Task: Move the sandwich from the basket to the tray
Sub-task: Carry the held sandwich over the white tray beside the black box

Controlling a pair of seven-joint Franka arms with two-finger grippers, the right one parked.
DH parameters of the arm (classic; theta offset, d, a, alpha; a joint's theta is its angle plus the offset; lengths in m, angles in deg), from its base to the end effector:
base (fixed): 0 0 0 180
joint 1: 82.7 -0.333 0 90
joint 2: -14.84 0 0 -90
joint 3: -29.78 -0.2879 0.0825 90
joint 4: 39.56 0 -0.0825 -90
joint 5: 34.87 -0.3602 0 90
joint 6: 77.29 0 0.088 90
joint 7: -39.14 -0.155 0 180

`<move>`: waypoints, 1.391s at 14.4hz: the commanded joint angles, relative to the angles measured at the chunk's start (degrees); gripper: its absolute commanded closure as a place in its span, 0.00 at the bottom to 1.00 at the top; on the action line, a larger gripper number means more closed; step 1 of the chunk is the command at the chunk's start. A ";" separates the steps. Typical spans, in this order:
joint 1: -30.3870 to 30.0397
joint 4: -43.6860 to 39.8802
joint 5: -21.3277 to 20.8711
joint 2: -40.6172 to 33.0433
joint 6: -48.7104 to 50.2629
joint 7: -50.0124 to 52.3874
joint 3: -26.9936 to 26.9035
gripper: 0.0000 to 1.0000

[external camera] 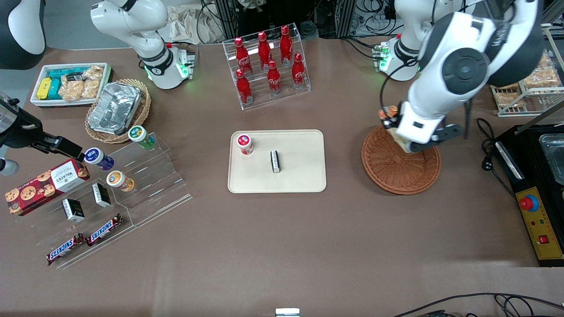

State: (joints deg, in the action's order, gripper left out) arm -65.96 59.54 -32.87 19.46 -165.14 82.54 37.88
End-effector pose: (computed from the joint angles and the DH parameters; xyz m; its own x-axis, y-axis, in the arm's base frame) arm 0.4675 -0.2210 0.4354 0.9161 0.3291 -0.2292 0.2996 -0.9415 -0.1544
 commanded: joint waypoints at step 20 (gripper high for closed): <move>14.81 10.66 -7.70 21.22 -44.59 -0.26 6.22 1.00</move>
State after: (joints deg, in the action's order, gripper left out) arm -51.97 67.27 -37.73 41.23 -206.10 83.22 44.58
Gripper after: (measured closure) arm 0.811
